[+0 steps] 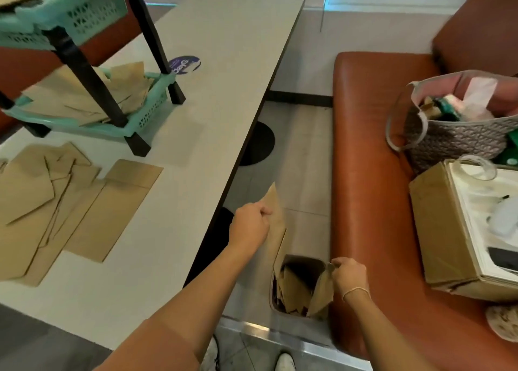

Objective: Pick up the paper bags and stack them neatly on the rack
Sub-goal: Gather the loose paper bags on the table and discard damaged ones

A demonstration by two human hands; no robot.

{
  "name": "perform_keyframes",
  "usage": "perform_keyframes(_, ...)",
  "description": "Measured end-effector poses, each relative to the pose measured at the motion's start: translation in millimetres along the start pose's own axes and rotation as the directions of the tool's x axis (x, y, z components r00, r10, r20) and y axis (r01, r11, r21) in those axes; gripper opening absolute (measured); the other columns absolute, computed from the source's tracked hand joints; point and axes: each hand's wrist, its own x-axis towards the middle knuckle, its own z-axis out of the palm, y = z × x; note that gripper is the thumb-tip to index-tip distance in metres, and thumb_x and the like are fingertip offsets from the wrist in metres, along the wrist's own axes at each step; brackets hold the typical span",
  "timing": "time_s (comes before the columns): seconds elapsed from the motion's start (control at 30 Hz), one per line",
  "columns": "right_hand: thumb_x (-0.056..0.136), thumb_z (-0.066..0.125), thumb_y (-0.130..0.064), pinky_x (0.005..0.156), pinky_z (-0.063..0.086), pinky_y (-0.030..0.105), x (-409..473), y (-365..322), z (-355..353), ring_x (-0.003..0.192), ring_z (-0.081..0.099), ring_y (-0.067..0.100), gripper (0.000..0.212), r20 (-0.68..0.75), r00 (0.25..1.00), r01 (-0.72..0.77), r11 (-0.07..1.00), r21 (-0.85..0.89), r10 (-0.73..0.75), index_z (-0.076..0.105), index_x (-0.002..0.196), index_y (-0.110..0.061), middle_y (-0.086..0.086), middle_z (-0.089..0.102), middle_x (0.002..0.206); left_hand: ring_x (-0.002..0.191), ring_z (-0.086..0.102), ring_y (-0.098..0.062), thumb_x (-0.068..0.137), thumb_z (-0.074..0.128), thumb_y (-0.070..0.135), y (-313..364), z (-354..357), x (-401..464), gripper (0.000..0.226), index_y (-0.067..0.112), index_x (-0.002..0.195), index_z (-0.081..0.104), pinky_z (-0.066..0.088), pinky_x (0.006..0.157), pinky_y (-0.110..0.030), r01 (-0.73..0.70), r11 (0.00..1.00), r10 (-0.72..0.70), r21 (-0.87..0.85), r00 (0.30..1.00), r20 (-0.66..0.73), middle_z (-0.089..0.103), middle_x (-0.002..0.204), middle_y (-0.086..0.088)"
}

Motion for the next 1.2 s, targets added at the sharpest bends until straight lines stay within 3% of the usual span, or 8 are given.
perform_keyframes(0.4,0.090,0.051,-0.014,0.099,0.042,0.029,15.8,-4.5,32.0,0.120,0.053,0.028,0.047,0.193,0.981,-0.006,0.998,-0.062,0.018,0.047,0.137,-0.014,0.014,0.056,0.130,0.116,0.056,-0.018,0.096,0.043,0.011,-31.3,36.1,0.4,0.033,0.016,0.123,0.061,0.047,0.097,-0.030,0.037,0.993,-0.060,0.114,0.978,0.202,0.060,0.126,-0.002)
perform_keyframes(0.53,0.089,0.059,-0.021,0.092,0.048,0.027,16.4,-21.6,30.9,0.101,0.062,0.023,0.038,0.203,0.979,0.011,0.992,0.126,-0.037,0.056,0.126,-0.011,0.009,0.067,0.103,0.120,0.053,-0.020,0.095,0.043,0.009,-31.0,45.4,-2.3,0.036,0.018,0.127,0.059,0.045,0.100,-0.030,-0.015,0.984,-0.043,0.180,0.947,0.318,0.056,0.131,-0.002)
perform_keyframes(0.63,0.088,0.058,-0.046,0.076,0.057,0.038,11.5,-39.2,25.4,0.076,0.064,0.019,0.043,0.362,0.932,-0.167,0.878,0.449,-0.007,0.060,0.113,-0.011,0.004,0.065,0.089,0.119,0.054,-0.023,0.094,0.043,0.009,-25.4,49.9,-8.3,0.037,0.016,0.127,0.059,0.044,0.100,-0.033,-0.130,0.967,0.018,0.218,0.892,0.452,0.059,0.129,-0.007)
perform_keyframes(0.73,0.082,0.046,-0.069,0.054,0.054,0.028,8.9,-47.7,20.6,0.063,0.060,0.015,0.063,0.513,0.858,-0.317,0.777,0.545,-0.009,0.063,0.103,-0.013,0.004,0.063,0.092,0.105,0.060,-0.025,0.095,0.044,0.014,-19.0,54.3,-16.3,0.029,0.015,0.112,0.068,0.048,0.091,-0.036,-0.197,0.960,0.059,0.200,0.838,0.542,0.066,0.113,-0.009)
perform_keyframes(0.93,0.086,0.058,-0.013,0.040,0.052,0.025,6.5,-43.8,17.5,0.039,0.059,0.017,0.013,0.412,0.896,-0.299,0.911,0.283,0.167,0.064,0.088,-0.002,0.010,0.063,0.068,0.110,0.058,-0.017,0.091,0.049,0.009,-17.4,66.2,-30.4,0.031,0.018,0.112,0.070,0.041,0.099,-0.022,-0.234,0.959,0.057,0.161,0.714,0.698,0.067,0.117,-0.001)
perform_keyframes(1.0,0.086,0.052,-0.001,0.030,0.043,0.019,7.8,-36.0,23.6,0.050,0.062,0.022,0.016,0.366,0.913,-0.246,0.958,0.145,0.179,0.064,0.097,0.002,0.013,0.063,0.079,0.116,0.052,-0.016,0.091,0.054,0.012,-17.5,68.3,-37.4,0.030,0.017,0.118,0.066,0.035,0.095,-0.018,-0.238,0.960,0.046,0.150,0.659,0.750,0.064,0.121,-0.002)
perform_keyframes(1.1,0.089,0.048,-0.002,0.059,0.048,0.018,10.6,-14.0,40.1,0.100,0.064,0.027,0.026,0.253,0.958,-0.117,0.988,-0.097,0.138,0.063,0.110,0.000,0.015,0.064,0.111,0.127,0.041,-0.019,0.092,0.058,0.024,-20.6,69.7,-40.7,0.037,0.022,0.129,0.057,0.034,0.104,-0.028,-0.221,0.955,-0.013,0.197,0.632,0.775,0.055,0.133,-0.005)
perform_keyframes(1.2,0.091,0.036,-0.001,0.086,0.046,0.027,12.2,5.5,53.3,0.112,0.058,0.028,0.036,0.203,0.978,0.002,0.959,-0.283,0.058,0.063,0.115,-0.007,0.013,0.062,0.119,0.125,0.045,-0.025,0.095,0.053,0.025,-24.2,62.7,-36.5,0.039,0.021,0.134,0.050,0.039,0.100,-0.034,-0.205,0.933,-0.073,0.296,0.696,0.714,0.053,0.131,-0.008)
